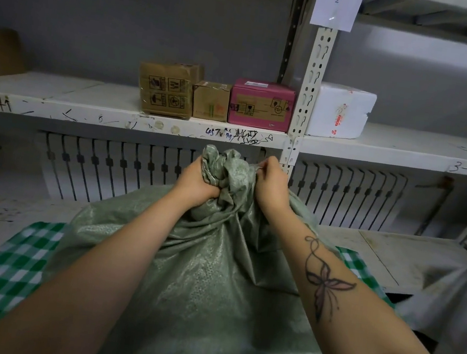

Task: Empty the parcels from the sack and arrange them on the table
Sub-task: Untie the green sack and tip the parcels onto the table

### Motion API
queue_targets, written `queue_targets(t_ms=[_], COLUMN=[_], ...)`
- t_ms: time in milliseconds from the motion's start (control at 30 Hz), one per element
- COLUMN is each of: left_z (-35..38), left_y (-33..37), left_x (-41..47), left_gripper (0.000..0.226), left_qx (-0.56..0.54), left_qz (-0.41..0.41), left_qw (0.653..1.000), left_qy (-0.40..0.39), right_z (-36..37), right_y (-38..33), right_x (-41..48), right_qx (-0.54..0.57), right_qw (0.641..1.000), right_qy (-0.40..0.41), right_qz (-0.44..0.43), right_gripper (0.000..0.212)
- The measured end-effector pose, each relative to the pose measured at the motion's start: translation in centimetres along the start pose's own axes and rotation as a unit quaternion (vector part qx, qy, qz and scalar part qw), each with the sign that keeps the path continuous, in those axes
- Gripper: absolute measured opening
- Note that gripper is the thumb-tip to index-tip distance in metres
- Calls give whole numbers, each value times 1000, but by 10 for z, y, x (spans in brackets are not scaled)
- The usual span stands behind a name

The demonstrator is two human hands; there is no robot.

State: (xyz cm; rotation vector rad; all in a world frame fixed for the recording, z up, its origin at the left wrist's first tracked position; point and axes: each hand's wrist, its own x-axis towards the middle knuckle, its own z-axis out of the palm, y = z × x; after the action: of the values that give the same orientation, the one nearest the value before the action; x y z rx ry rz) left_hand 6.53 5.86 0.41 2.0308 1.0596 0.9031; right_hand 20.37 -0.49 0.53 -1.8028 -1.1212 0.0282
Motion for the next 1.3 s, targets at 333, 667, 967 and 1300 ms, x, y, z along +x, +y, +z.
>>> queue_targets(t_ms=[333, 667, 967, 1300], left_z=[8, 5, -16, 6], left_y=[-9, -1, 5, 15], left_x=[-1, 7, 3, -8], left_gripper=[80, 22, 39, 95], left_qx=[141, 39, -216, 109], left_qz=[124, -41, -167, -3], left_qw=[955, 996, 944, 992], left_qy=[-231, -69, -186, -66], right_z=[-11, -9, -14, -5], right_y=[-1, -7, 2, 7], right_x=[11, 10, -1, 5], right_qx=[286, 112, -27, 159], right_qw=[932, 952, 947, 972], right_qy=[-220, -282, -316, -137], right_qz=[16, 34, 58, 110], right_gripper=[40, 115, 121, 65])
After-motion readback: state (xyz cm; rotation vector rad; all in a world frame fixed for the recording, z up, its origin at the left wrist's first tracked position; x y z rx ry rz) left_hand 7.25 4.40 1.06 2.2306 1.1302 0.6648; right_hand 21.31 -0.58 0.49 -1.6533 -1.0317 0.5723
